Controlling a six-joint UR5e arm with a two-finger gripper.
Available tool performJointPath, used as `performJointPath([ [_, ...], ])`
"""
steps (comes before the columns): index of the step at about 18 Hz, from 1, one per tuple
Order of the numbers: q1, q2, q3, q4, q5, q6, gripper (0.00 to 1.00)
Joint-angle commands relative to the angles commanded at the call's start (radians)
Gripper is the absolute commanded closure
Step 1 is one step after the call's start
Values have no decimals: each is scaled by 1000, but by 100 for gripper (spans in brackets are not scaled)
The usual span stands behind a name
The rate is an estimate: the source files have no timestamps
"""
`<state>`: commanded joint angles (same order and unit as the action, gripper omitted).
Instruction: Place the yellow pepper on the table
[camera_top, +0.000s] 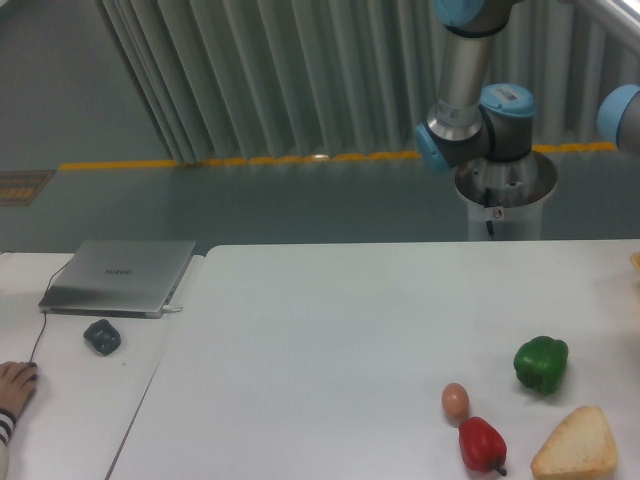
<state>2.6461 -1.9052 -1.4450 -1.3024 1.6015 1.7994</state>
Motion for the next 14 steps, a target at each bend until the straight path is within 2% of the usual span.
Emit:
performJointPath([
  [9,0,-3,-18,11,3,-17,0],
  [14,52,-2,-23,34,3,3,0],
])
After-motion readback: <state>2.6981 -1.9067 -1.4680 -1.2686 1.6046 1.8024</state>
